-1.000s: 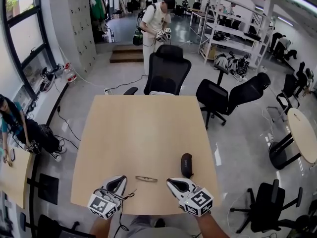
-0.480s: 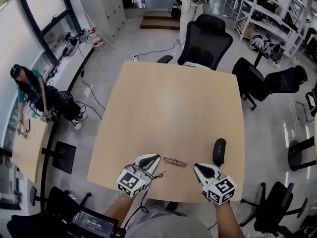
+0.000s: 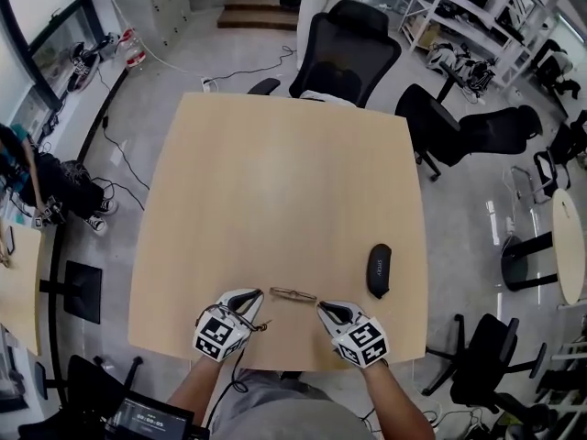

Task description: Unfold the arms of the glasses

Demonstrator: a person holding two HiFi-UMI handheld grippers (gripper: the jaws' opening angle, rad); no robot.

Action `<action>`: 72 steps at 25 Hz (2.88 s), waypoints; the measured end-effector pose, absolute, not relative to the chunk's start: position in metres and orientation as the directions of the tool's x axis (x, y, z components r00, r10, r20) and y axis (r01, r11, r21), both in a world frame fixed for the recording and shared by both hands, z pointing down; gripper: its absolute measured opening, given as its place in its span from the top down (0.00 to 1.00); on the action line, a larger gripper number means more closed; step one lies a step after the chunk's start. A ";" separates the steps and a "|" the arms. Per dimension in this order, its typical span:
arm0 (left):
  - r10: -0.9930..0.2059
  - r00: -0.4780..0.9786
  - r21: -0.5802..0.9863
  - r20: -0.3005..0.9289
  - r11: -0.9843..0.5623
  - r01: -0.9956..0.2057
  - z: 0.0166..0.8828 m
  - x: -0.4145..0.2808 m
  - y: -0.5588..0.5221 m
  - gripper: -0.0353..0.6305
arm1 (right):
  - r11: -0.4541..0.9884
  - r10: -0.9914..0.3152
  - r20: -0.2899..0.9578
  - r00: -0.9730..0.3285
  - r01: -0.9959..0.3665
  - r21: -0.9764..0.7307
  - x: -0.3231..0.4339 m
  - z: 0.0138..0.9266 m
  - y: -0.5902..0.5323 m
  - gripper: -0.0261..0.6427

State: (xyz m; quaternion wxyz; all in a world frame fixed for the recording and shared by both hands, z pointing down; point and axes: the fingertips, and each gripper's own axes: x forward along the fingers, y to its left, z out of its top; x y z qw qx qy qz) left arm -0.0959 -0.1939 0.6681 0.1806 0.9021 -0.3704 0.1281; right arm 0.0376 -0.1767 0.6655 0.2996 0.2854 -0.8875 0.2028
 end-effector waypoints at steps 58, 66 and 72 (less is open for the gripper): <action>-0.186 0.804 0.386 0.565 -0.801 -0.457 0.788 -0.005 -0.124 0.93 | 0.829 -0.193 0.886 -0.421 -0.553 -0.083 0.019 0.793 -0.131 0.92; -0.188 0.824 0.395 0.534 -0.806 -0.440 0.784 0.010 -0.115 0.93 | 0.876 -0.130 0.882 -0.452 -0.469 -0.111 0.020 0.798 -0.120 0.92; -0.173 0.837 0.413 0.520 -0.806 -0.424 0.777 0.004 -0.116 0.93 | 0.876 -0.075 0.875 -0.479 -0.451 -0.172 0.014 0.791 -0.119 0.92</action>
